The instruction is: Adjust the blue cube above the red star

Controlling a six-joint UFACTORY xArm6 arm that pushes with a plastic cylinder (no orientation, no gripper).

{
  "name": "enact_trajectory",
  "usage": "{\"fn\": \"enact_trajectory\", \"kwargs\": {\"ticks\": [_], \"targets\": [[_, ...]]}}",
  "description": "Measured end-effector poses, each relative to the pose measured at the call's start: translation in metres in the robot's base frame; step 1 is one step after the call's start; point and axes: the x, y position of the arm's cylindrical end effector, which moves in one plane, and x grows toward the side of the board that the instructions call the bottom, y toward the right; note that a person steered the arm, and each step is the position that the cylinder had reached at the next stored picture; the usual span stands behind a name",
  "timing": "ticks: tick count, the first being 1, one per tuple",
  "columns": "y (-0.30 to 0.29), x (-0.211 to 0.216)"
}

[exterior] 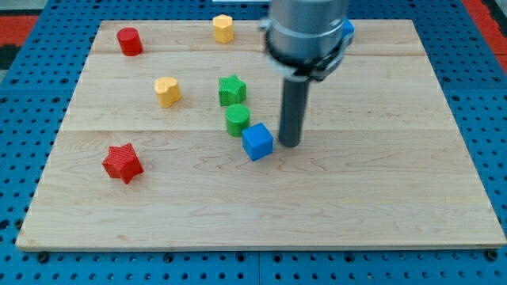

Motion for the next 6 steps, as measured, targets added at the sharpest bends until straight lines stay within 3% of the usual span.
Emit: {"fn": "enact_trajectory", "kwargs": {"ticks": [2,3,4,6], "targets": [[-0.138,-0.022],[-0.096,-0.003],[-0.146,-0.002],[-0.153,-0.003]]}}
